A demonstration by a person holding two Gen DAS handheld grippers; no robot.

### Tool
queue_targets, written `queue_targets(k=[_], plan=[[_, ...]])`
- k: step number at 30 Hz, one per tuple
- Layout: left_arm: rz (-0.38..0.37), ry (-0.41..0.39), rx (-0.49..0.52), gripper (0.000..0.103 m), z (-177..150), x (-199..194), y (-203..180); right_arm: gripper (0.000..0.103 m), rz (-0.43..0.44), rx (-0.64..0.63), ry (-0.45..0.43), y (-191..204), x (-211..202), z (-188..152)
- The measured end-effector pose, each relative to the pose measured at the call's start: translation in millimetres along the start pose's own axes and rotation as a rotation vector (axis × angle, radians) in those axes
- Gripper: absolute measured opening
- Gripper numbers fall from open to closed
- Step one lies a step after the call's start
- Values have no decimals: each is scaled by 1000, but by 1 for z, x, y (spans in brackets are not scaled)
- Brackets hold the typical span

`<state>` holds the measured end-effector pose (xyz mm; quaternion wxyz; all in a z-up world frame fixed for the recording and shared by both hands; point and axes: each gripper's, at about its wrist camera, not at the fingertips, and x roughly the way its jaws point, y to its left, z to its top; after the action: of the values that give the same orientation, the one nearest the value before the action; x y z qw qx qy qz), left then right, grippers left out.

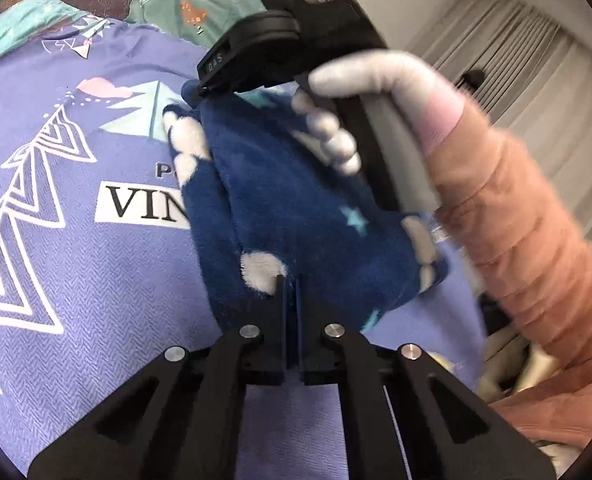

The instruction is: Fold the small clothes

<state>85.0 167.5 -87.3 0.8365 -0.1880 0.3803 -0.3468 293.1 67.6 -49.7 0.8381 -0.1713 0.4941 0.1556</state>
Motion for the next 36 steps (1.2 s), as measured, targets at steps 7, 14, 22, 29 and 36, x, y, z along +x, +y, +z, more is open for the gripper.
queue_targets(k=[7,14,22,29,36], plan=[[32,16,77,0,-21,-24,-29,5,111,-3,-159,8,-61,3],[147,19,24,0,-24,-25,-15,21,137,56,-45,-7,10,-8],[93,-35,55,23,-2,-15,-30,23,241,30,-218,-24,-94,-55],[257,93,57,24,-12,12,-24,19,278,9,-68,-9,-30,-113],[303,85,53,30,-22,-4,-38,18,346,119,-77,-21,-44,-106]])
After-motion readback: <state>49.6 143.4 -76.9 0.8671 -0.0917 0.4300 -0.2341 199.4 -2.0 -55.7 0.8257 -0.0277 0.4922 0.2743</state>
